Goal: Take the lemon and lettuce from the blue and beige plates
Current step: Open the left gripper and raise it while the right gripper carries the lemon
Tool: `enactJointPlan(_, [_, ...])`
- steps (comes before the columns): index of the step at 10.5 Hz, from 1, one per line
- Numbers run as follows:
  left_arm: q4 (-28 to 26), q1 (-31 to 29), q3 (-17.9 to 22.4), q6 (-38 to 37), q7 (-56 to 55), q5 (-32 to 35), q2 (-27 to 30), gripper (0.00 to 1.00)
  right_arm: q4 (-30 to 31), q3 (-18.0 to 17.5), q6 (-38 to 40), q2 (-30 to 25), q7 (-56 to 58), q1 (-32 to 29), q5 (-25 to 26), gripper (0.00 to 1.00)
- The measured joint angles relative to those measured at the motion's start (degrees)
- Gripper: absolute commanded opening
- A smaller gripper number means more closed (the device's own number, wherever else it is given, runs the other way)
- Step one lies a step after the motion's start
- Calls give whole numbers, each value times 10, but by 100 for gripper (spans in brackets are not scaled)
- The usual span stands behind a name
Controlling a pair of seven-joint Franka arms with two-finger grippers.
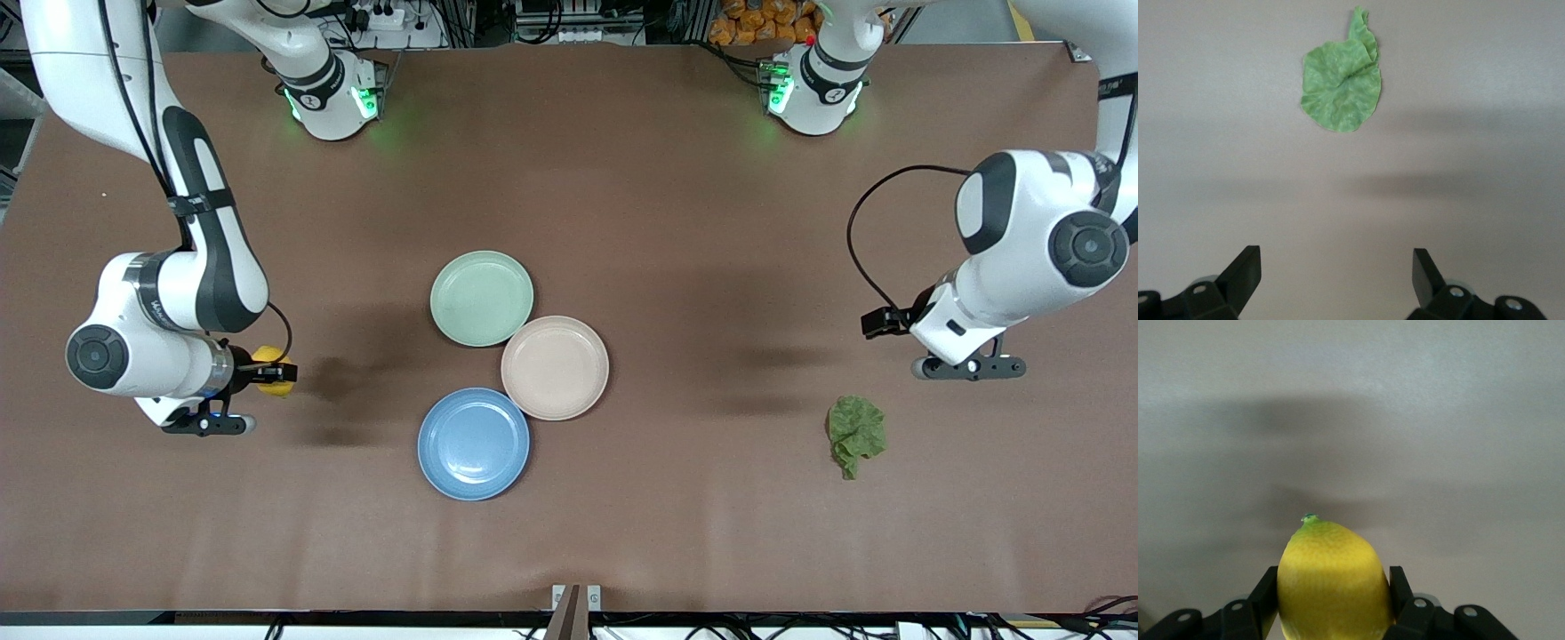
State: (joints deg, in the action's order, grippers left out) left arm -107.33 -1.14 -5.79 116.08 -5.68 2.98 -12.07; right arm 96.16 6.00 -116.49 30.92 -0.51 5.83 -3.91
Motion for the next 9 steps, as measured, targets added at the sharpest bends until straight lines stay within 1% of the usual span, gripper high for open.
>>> enactJointPlan(3, [-8,1,-3,2,0,0,37,100,15,3,-45,19,3,-4,8,59])
enactJointPlan(7, [-7,7,-6,22,-1,-2,75,100,19,16,-67,35,24,-6,8,60])
enactJointPlan(9, [1,7,-6,26,-1,-27,88,100,25,20,-87,45,25,-7,8,61])
